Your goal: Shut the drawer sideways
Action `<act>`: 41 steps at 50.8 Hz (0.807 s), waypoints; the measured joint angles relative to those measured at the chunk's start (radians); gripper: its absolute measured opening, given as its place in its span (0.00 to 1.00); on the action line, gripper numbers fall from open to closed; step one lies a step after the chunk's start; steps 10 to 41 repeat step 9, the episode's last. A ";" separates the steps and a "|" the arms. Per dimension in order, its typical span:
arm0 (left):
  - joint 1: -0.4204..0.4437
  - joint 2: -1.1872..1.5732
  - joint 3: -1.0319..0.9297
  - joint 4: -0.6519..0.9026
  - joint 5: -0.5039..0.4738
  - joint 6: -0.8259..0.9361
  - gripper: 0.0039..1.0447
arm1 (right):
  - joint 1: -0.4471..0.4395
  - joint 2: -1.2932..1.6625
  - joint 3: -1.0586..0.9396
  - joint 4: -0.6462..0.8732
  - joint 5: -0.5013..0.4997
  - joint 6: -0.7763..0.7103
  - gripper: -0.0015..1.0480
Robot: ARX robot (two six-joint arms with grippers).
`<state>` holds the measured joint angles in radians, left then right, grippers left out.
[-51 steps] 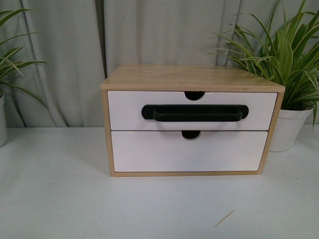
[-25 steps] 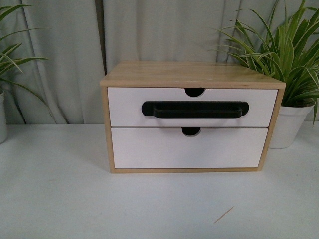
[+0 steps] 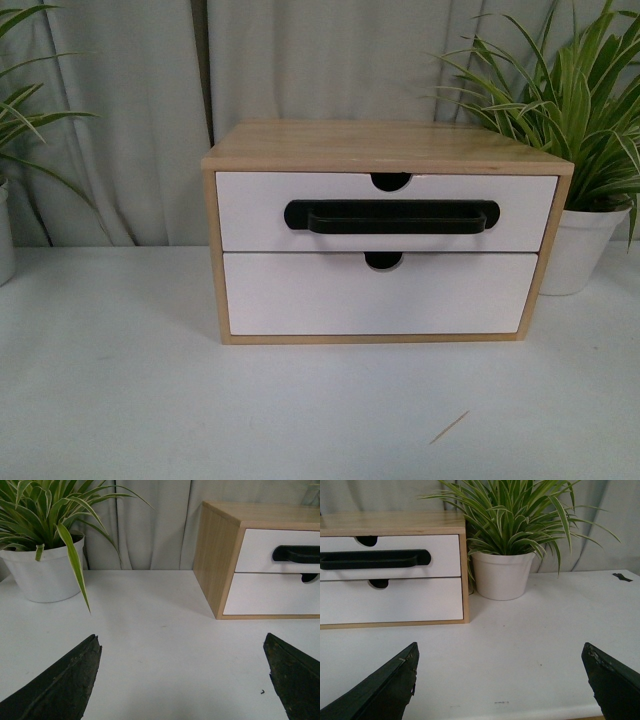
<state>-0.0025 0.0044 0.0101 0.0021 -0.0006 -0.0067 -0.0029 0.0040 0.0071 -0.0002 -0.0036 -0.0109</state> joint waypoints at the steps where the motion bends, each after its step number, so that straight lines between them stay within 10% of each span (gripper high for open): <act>1: 0.000 0.000 0.000 0.000 0.000 0.000 0.95 | 0.000 0.000 0.000 0.000 0.000 0.000 0.91; 41: 0.000 0.000 0.000 0.000 0.000 0.000 0.95 | 0.000 0.000 0.000 0.000 0.000 0.000 0.91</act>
